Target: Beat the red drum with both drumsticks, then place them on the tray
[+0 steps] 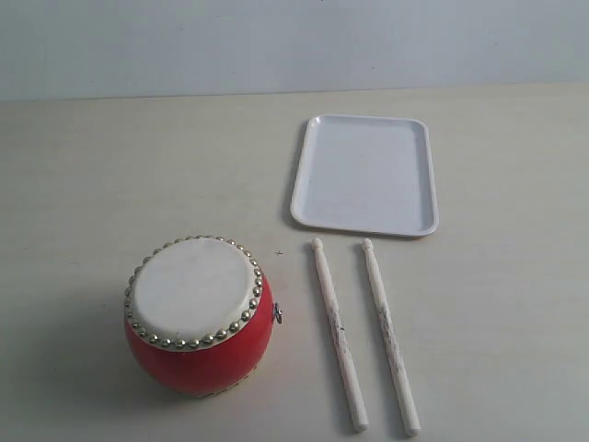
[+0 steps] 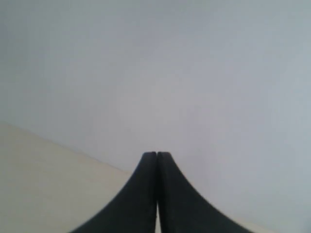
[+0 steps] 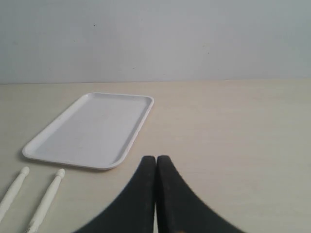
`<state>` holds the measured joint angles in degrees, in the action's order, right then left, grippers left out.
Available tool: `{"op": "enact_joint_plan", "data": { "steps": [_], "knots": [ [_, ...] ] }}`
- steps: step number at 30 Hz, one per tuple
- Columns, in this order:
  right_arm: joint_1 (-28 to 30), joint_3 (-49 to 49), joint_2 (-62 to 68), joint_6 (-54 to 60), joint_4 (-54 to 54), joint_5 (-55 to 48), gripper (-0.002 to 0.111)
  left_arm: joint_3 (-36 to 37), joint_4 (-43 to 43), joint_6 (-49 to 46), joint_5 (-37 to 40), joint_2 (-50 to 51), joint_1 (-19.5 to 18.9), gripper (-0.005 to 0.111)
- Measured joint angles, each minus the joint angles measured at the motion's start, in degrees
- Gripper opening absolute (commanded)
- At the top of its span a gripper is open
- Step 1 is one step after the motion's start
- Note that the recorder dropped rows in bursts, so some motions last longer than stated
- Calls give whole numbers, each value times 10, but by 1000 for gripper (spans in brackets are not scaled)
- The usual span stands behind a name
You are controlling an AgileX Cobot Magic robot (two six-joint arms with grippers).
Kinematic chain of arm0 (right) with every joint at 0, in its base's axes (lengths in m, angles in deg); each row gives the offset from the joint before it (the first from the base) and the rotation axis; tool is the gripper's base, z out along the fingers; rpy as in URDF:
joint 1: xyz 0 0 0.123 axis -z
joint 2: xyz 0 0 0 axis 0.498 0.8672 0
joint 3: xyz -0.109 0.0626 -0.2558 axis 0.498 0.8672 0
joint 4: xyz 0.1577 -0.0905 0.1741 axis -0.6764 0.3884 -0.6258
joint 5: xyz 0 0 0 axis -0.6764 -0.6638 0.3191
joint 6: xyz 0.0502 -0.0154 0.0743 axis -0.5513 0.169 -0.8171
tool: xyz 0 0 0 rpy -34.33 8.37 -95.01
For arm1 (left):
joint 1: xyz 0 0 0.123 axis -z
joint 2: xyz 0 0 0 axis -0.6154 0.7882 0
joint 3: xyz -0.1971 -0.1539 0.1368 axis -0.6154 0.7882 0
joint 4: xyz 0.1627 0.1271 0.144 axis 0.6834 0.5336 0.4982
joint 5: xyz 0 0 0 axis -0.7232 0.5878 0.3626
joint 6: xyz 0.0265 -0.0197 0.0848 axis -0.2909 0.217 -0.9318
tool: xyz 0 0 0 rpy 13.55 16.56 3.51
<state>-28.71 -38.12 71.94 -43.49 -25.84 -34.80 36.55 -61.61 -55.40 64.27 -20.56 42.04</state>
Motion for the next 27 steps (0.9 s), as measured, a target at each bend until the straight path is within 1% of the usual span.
{"op": "enact_joint_plan", "data": {
  "steps": [7,11,14,19,21,24,27],
  "knots": [
    [0,0,0,0,0,0,0,-127,-1,-42,55,2,0,0],
    [0,0,0,0,0,0,0,-186,-12,-65,89,44,0,0],
    [0,0,0,0,0,0,0,-234,-64,-123,136,89,0,0],
    [0,0,0,0,0,0,0,-296,-237,-299,236,177,0,0],
    [0,0,0,0,0,0,0,-312,-285,-345,270,213,0,0],
    [0,0,0,0,0,0,0,-329,-322,-381,311,259,0,0],
    [0,0,0,0,0,0,0,-338,-332,-409,330,297,0,0]
  ]
}}
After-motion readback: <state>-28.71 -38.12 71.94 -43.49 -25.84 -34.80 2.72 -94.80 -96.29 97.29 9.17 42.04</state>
